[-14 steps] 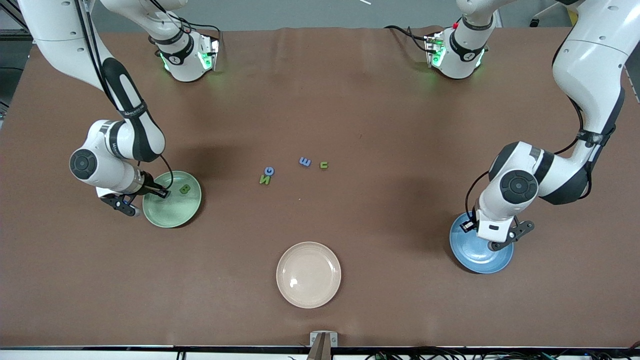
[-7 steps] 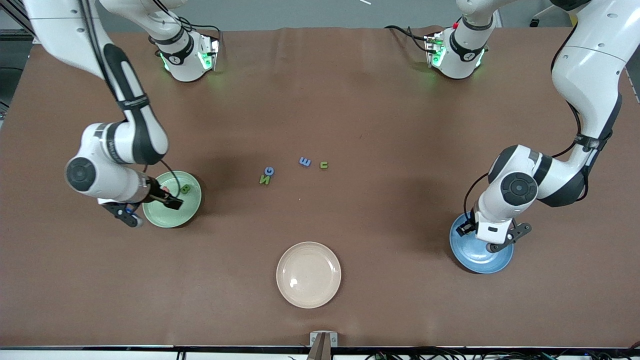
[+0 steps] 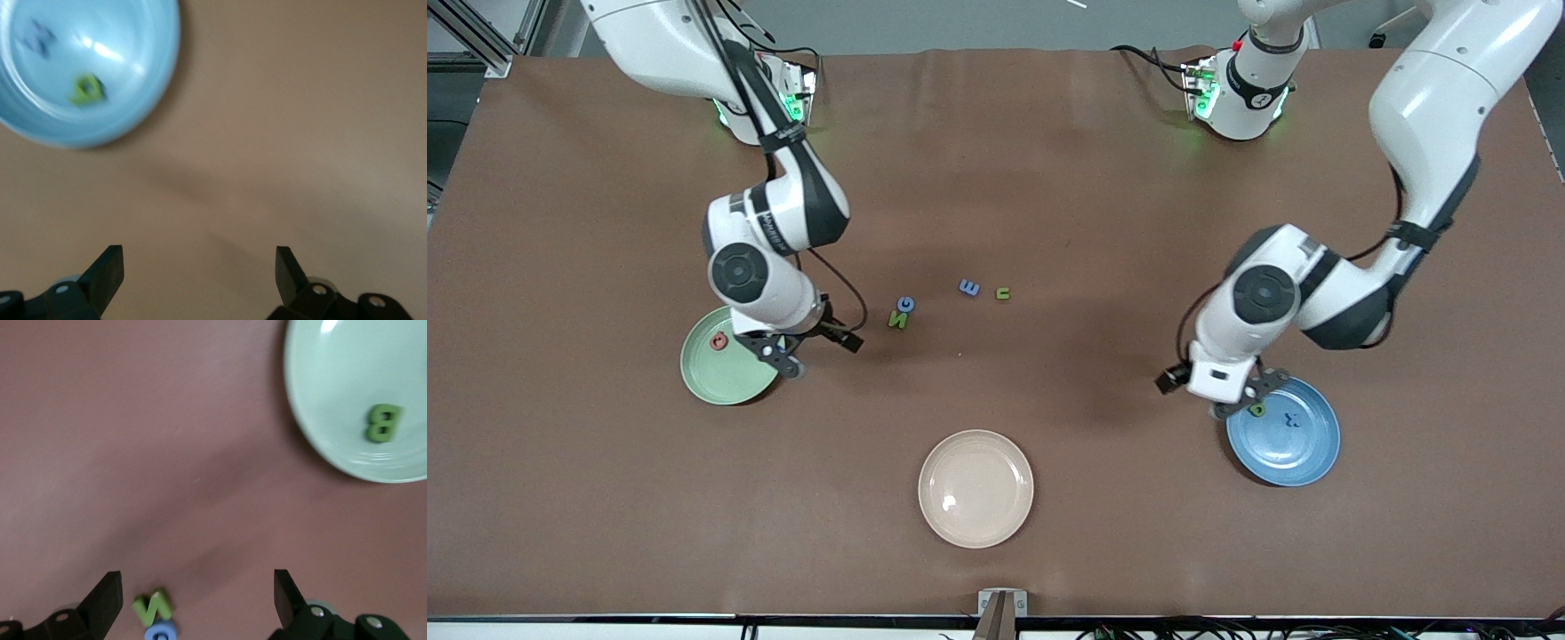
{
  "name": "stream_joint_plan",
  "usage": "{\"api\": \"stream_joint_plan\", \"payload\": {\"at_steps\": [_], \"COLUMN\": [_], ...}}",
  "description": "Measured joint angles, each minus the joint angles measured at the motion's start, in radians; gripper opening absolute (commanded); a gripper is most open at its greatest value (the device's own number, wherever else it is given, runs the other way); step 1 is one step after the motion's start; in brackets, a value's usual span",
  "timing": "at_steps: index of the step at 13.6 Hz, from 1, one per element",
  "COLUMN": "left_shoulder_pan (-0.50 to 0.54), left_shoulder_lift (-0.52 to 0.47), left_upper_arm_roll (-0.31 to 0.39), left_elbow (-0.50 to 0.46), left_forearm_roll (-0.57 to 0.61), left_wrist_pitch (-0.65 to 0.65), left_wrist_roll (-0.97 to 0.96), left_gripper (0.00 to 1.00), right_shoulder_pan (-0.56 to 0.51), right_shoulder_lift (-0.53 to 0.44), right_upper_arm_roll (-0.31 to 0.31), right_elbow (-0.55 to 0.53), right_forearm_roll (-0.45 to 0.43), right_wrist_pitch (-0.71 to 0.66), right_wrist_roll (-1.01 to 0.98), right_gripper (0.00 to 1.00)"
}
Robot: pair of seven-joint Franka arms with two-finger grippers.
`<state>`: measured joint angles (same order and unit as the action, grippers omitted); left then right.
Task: Sort upper and lower case letters into plates
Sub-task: 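Reach the right gripper to green N while the left gripper reaches green u, then grasp and lift N with the right gripper while the left gripper lifts u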
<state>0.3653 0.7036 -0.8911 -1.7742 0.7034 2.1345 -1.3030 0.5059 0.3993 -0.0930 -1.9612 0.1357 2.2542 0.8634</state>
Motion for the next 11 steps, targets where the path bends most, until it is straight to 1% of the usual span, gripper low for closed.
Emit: {"api": "stream_joint_plan", "payload": {"at_steps": [3,6,8,10,11], "left_shoulder_pan": [-0.134,-0.244,-0.322,-0.430,-0.482], "left_shoulder_lift": [0.012,0.045,0.068,0.094,0.108], "left_upper_arm_roll": [-0.004,0.007,0.042,0.105,0.134], "left_elbow": [-0.012,-0.012,-0.003,0.027,0.048], "left_forearm_roll": [0.000,0.000,0.000,0.000,0.000], "left_wrist_pitch": [0.003,0.043,0.069,0.084,0.094], "left_wrist_roll": [-0.159,-0.250,-0.304,-0.374,-0.406], "left_gripper": [1.00,0.97,0.95,0.92,0.89], "right_shoulder_pan": [0.044,0.074,0.085,0.100,0.109], "right_shoulder_lift": [0.005,0.023,0.039,0.056,0.066], "right_upper_arm_roll": [0.007,0.014,0.020,0.024,0.026], "right_elbow": [-0.009,-0.027,-0.063,-0.093,-0.100], "right_forearm_roll": [0.005,0.005,0.005,0.005,0.005], "right_wrist_pitch": [0.045,0.098,0.194,0.258,0.282], "right_wrist_roll": [-0.061,-0.157,-0.188,-0.200,-0.201], "right_gripper": [0.98,0.97,0.97,0.96,0.95]}}
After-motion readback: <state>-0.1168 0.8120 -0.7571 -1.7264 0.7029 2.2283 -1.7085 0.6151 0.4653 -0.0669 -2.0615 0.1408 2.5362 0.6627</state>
